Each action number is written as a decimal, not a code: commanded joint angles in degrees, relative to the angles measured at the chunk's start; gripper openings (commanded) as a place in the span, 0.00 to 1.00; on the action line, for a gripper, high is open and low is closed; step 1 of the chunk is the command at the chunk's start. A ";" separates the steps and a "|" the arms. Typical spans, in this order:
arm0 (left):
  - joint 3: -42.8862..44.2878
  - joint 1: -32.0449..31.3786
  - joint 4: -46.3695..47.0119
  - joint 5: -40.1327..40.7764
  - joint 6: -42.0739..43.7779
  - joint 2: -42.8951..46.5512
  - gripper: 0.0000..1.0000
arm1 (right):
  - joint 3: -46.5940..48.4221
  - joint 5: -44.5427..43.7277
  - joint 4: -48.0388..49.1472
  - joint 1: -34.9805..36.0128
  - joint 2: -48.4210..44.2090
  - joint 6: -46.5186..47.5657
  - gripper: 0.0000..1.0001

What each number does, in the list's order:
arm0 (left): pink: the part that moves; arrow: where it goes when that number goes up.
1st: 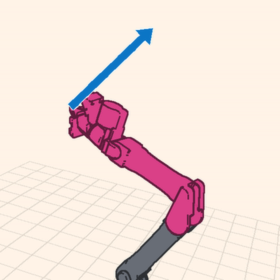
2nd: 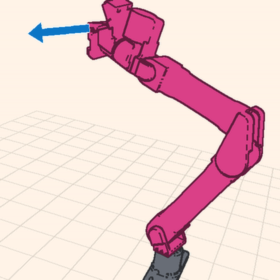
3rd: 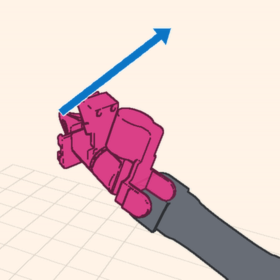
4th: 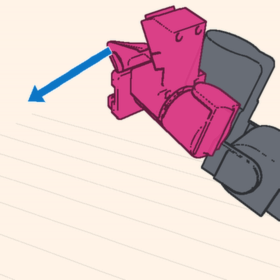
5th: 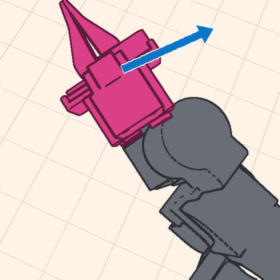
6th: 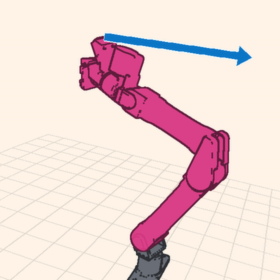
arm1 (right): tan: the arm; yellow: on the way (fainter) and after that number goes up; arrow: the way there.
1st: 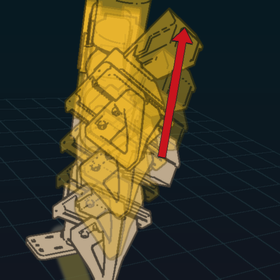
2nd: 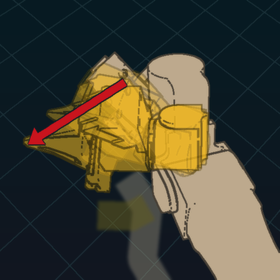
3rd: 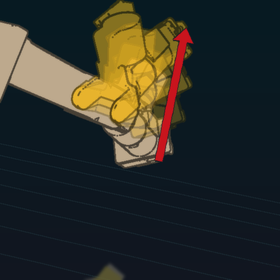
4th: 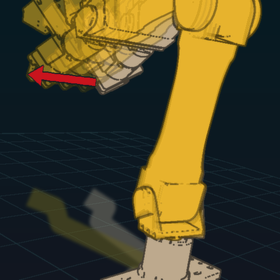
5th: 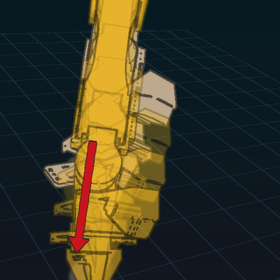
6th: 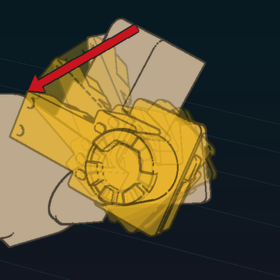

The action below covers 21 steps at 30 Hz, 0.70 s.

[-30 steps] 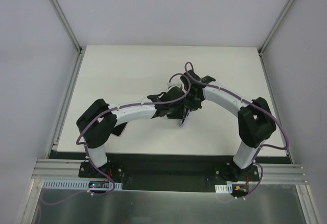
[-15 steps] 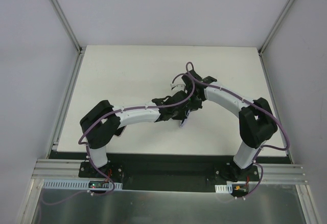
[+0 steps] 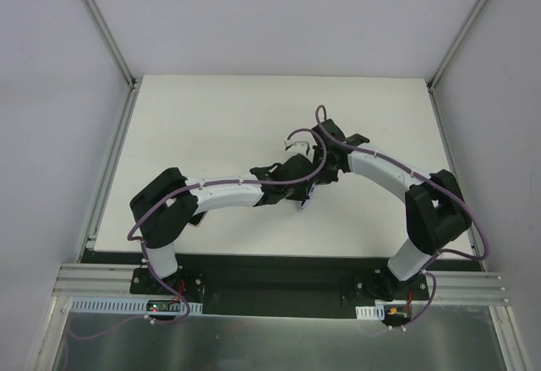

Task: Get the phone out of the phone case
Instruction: Remove the phone case from the phone.

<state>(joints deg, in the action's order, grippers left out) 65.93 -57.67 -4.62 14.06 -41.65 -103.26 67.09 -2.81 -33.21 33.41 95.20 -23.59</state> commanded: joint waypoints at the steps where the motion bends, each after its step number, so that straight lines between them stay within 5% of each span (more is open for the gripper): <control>1: -5.81 2.47 -13.57 0.88 1.48 -4.75 0.00 | -5.38 0.26 -5.38 -1.50 -4.49 6.80 0.01; 21: -8.89 6.95 -12.69 -0.44 2.80 -0.01 0.00 | -15.76 -0.71 -0.98 -7.47 -6.78 15.77 0.01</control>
<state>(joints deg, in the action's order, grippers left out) 62.57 -55.20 0.12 8.86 -40.82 -101.73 56.82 3.64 -21.52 29.91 88.71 -17.91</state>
